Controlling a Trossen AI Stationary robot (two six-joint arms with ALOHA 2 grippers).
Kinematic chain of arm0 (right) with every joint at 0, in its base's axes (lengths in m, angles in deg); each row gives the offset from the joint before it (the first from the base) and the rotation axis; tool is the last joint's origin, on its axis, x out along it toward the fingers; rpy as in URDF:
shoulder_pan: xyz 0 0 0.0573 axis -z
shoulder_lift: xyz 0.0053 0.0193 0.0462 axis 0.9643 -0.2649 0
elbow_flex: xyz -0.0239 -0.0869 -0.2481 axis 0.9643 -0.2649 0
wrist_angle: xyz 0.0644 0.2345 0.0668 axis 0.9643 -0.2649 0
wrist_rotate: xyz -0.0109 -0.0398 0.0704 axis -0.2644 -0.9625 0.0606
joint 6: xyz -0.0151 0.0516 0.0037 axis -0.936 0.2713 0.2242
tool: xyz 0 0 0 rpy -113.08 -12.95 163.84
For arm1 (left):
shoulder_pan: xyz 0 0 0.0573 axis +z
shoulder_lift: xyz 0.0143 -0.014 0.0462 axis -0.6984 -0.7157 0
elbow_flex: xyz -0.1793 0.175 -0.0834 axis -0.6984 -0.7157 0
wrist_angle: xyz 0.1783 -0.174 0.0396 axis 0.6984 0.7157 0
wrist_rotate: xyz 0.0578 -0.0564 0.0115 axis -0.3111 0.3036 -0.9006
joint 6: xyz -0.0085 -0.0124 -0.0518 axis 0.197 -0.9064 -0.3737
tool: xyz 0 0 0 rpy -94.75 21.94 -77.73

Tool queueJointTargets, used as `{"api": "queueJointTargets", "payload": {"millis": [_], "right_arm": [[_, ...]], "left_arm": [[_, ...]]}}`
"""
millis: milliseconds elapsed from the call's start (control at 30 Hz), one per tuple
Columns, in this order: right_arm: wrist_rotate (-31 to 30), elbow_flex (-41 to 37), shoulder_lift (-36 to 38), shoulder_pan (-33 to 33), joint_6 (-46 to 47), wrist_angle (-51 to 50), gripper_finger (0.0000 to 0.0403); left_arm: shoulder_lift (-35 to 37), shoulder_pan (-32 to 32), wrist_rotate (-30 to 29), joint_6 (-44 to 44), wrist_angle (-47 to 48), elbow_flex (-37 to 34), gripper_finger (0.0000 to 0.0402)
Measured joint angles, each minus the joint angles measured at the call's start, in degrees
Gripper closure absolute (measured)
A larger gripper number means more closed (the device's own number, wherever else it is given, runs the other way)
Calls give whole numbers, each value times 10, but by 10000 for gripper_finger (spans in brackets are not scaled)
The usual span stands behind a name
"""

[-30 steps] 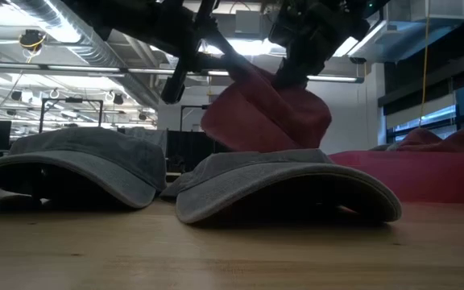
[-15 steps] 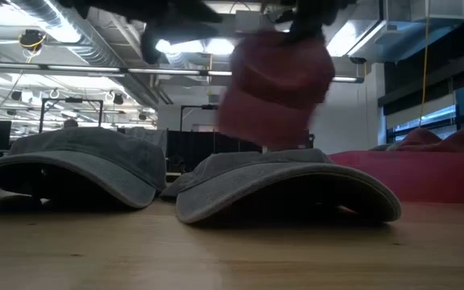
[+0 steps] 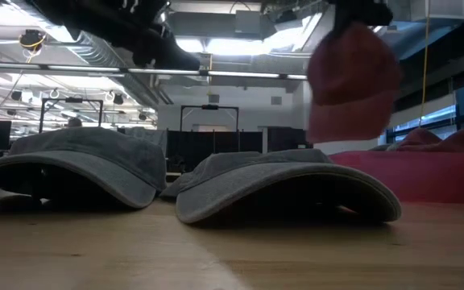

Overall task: Pick & Place hat
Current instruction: Put the red cap into the pink bin

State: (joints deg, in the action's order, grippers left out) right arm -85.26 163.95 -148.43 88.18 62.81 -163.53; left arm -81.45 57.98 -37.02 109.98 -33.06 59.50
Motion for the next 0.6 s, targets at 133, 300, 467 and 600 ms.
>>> {"api": "queueJointTargets", "payload": {"millis": [133,300,467,600], "right_arm": [[-12,0,12,-15,95,-35,375],[-36,-11,14,-54,191,-40,373],[-126,-55,14,-102,237,-41,375],[-155,-98,14,-130,278,-39,375]], "left_arm": [[-18,5,0,-1,-2,0,247],[-43,7,0,-4,-8,0,247],[-71,7,7,-4,-17,1,247],[-99,7,28,-6,-34,1,248]]}}
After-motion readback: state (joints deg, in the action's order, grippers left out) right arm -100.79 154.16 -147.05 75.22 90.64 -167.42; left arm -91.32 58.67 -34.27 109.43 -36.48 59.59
